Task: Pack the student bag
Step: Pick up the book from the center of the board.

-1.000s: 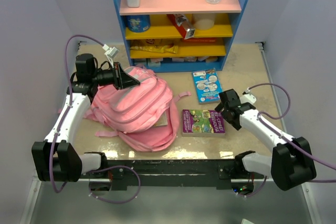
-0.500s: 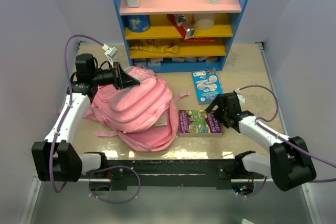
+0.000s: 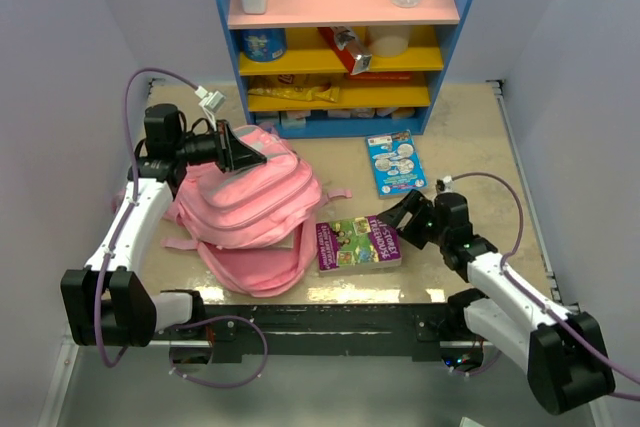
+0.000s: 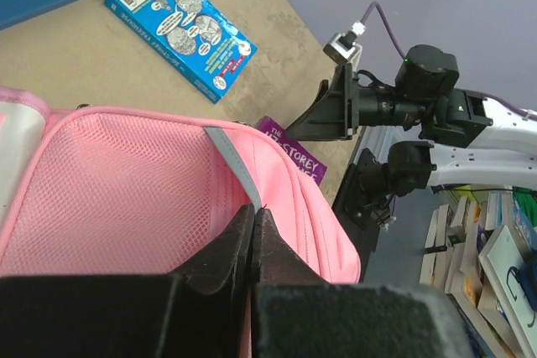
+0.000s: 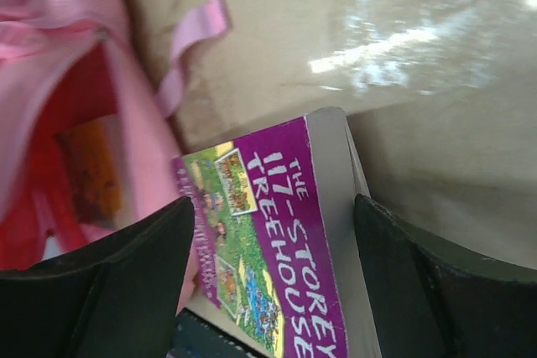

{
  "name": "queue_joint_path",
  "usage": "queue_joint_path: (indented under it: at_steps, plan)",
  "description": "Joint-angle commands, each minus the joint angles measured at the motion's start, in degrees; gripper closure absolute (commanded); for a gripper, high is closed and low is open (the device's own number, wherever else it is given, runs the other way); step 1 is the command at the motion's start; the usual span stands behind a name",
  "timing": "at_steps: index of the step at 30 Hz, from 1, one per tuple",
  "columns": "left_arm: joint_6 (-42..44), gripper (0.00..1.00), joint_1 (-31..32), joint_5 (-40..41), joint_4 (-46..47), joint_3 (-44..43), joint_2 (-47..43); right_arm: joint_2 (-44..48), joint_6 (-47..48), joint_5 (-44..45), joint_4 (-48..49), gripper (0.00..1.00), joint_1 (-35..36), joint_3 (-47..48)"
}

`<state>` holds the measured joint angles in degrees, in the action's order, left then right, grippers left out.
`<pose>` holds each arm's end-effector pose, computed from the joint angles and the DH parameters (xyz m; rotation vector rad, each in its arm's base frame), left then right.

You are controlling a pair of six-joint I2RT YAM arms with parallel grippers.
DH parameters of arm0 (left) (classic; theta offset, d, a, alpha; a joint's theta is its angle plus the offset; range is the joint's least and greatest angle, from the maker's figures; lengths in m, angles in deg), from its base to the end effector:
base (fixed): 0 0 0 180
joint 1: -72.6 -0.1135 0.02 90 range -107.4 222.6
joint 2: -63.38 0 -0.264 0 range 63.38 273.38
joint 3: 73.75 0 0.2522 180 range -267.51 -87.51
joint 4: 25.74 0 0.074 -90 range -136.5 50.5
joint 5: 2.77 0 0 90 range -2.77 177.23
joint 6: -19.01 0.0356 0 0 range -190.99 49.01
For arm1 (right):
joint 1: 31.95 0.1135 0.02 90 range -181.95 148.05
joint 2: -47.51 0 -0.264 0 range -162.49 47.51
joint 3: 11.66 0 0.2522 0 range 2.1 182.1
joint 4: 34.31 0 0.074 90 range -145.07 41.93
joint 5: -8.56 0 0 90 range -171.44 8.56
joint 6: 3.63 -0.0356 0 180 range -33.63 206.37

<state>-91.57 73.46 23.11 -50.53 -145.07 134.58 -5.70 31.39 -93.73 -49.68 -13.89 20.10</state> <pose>0.2680 -0.0361 0.3266 0.4114 1.9327 -1.3471 0.1723 0.0642 0.1675 0.6264 2.2781 0.9069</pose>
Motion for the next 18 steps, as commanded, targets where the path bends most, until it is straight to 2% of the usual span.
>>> queue_joint_path:
  at_steps: [1,7,9,12,18]
  plan:
    - [-2.36,1.00,0.72,-1.63,9.00,-0.45,-1.77,5.22,-2.67,-14.24,11.88,0.25,0.83,0.54]
    - [-2.98,1.00,0.98,-1.36,9.71,-0.10,-2.03,6.63,-2.85,-17.76,13.64,0.33,1.01,2.74]
    - [-3.06,1.00,0.98,-1.36,9.97,-0.01,-2.12,6.45,-5.03,-20.12,18.01,0.37,1.27,2.39]
    - [-3.50,1.00,1.07,-1.27,10.06,0.34,-2.03,5.05,-6.37,-20.75,20.77,0.37,2.67,4.93]
    - [-3.94,1.00,1.07,-1.27,12.08,0.52,-2.12,-4.59,-5.57,-18.12,20.58,0.36,12.42,13.81]
